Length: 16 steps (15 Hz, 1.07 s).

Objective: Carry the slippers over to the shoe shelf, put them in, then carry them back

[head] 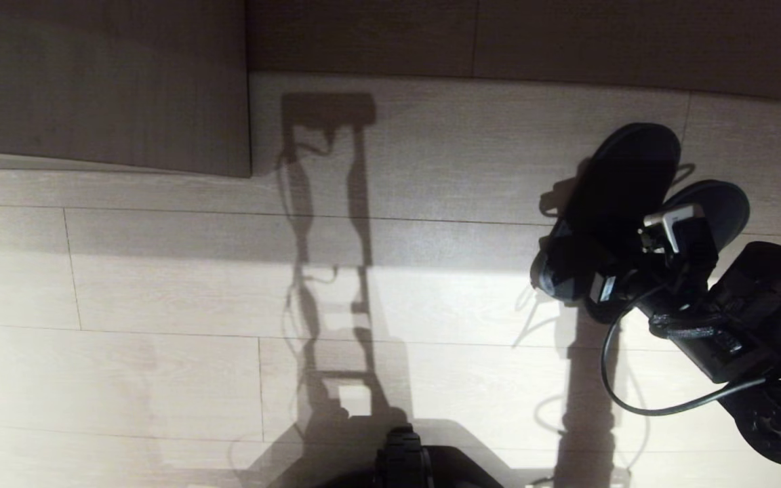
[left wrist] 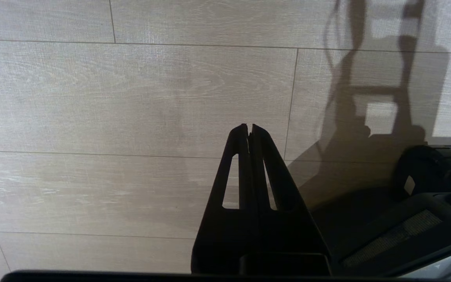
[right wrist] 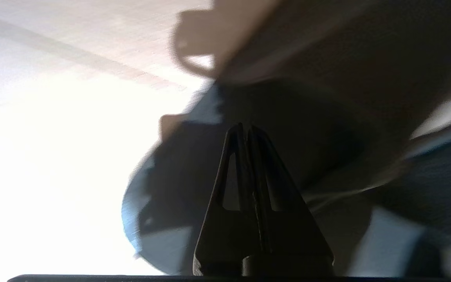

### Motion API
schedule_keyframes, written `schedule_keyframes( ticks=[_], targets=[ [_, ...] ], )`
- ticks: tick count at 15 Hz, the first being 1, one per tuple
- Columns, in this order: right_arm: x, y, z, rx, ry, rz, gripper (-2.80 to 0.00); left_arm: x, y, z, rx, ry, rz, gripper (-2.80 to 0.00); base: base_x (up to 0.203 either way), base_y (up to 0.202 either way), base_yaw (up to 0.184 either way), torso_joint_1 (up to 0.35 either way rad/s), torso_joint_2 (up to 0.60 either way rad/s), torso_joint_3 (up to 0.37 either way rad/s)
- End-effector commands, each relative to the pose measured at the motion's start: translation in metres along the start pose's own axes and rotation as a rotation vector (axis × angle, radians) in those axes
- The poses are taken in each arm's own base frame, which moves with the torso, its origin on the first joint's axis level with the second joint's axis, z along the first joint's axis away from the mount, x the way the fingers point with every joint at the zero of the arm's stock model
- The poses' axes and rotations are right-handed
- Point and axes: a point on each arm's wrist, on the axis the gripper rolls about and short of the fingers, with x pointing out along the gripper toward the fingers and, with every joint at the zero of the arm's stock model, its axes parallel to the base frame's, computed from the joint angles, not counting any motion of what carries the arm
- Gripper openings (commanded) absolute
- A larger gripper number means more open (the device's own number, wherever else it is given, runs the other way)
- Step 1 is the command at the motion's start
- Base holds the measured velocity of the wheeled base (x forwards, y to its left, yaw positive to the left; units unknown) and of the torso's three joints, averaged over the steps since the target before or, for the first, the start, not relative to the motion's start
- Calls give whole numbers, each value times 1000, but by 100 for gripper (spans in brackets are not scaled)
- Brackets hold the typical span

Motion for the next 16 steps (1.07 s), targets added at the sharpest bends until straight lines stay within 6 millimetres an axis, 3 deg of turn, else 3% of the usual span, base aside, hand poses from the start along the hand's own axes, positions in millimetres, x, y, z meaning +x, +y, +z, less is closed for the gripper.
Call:
schedule_keyframes(
  ticks=[1,4,8,11,16],
  targets=[
    [-5,6,1,3,0,22,-280,0,0,0,0,-1,0,-280,0,0,0,0,0,0],
    [-12,15,1,7,12,58,-280,0,0,0,0,-1,1,-280,0,0,0,0,0,0],
    [-42,15,29,11,-64,68,-280,0,0,0,0,0,1,-280,0,0,0,0,0,0],
    [-83,3,56,9,-146,32,-280,0,0,0,0,0,1,-280,0,0,0,0,0,0],
    [-185,-19,81,4,-248,-74,-280,0,0,0,-2,-1,1,-280,0,0,0,0,0,0]
  ],
)
